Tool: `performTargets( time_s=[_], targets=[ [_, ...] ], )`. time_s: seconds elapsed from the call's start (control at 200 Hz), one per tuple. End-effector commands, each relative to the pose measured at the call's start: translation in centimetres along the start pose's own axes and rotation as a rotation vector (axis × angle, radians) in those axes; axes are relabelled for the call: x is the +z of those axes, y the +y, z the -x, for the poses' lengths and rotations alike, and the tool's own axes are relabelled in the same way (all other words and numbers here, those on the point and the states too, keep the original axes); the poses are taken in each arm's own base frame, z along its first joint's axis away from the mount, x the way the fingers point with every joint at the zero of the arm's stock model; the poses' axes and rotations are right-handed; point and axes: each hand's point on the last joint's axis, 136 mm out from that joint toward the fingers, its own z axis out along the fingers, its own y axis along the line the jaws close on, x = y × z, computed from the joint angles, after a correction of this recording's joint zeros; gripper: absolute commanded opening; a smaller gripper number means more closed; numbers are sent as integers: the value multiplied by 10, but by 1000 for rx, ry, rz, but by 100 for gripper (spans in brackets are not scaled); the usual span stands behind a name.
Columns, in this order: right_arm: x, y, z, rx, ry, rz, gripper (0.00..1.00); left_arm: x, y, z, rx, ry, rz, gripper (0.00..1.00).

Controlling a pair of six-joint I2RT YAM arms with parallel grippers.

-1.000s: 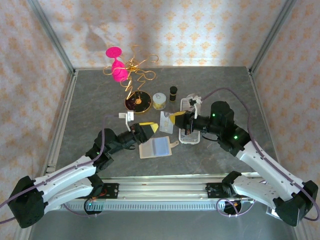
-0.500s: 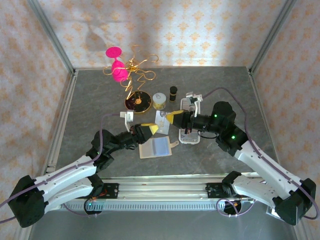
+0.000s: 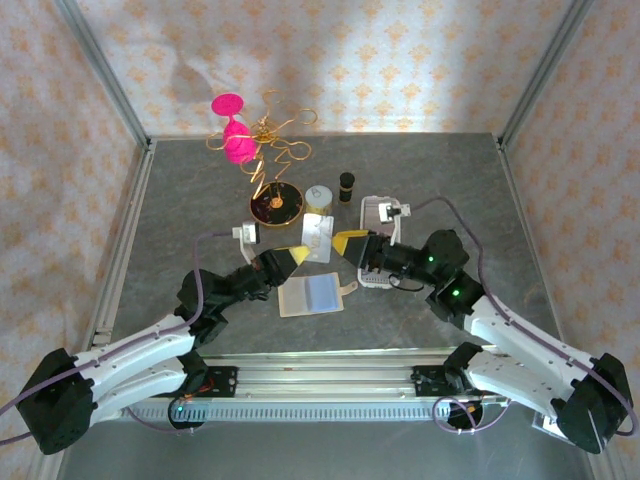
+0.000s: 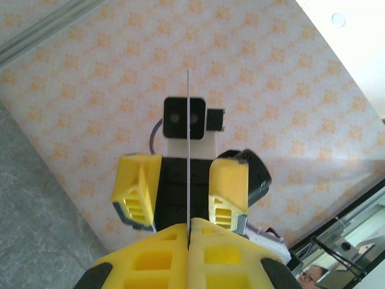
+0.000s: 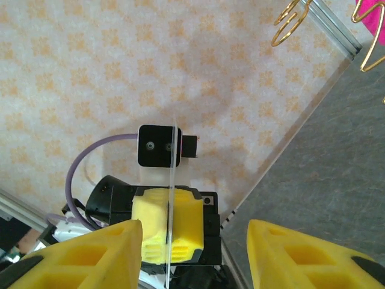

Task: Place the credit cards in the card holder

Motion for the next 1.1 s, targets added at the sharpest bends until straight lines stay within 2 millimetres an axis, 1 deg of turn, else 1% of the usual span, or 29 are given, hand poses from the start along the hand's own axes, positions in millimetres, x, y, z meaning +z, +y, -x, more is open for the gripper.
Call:
performTargets(
  time_s=[0.0, 0.075, 0.19, 0.325, 0.461, 0.516, 0.551, 0.626, 0.691, 0.766, 0.861, 0.881, 0.901, 0.916, 0.931, 0.951, 0.981, 1.001, 1.026, 1.051, 1.096],
  targets=[
    [-7, 34, 25, 15, -151, 120, 46, -2, -25, 16, 0, -76, -95, 0],
    [-5, 37, 21, 21, -146, 134, 44, -2, -24, 15, -5, -71, -90, 0],
    [-3, 42, 24, 14, -153, 151, 42, -2, -23, 14, -9, -66, -87, 0],
    [7, 46, 22, 14, -120, 167, 40, -2, -23, 14, -11, -65, -87, 0],
    [18, 41, 17, 9, -84, 131, 39, -3, -24, 14, -12, -68, -91, 0],
    [19, 41, 17, 12, -85, 133, 37, -3, -24, 14, -12, -68, -92, 0],
    [20, 41, 18, 14, -87, 134, 34, -3, -24, 14, -12, -67, -92, 0],
    [20, 41, 18, 16, -87, 137, 26, -3, -24, 13, -12, -67, -92, 0],
    [20, 40, 17, 18, -87, 130, 15, -4, -22, 13, -9, -65, -83, 0],
    [21, 36, 16, 26, -87, 116, 0, -5, -20, 12, -6, -69, -72, 0],
    [22, 32, 14, 29, -80, 95, 0, -8, -17, 11, -13, -71, -63, 0],
    [21, 30, 14, 29, -81, 87, 0, -9, -15, 11, -15, -72, -54, 3],
    [21, 27, 13, 31, -80, 76, 0, -10, -12, 10, -20, -73, -39, 9],
    [20, 26, 12, 31, -81, 68, 0, -11, -9, 10, -23, -75, -27, 15],
    [20, 23, 12, 30, -81, 58, 0, -13, -5, 9, -28, -76, -12, 24],
    [19, 18, 10, 34, -80, 35, 0, -15, 0, 7, -33, -77, 6, 33],
    [19, 8, 7, 40, -78, -10, 0, -19, 10, 5, -40, -79, 45, 46],
    [18, -2, 4, 45, -75, -52, 0, -22, 17, 3, -43, -82, 76, 52],
    [17, -12, 1, 47, -69, -95, 0, -26, 27, 1, -46, -85, 119, 56],
    [16, -22, -4, 50, -60, -135, 0, -30, 39, -2, -48, -87, 166, 58],
    [14, -41, -12, 58, -43, -206, 0, -40, 60, -7, -49, -85, 267, 57]
  ],
)
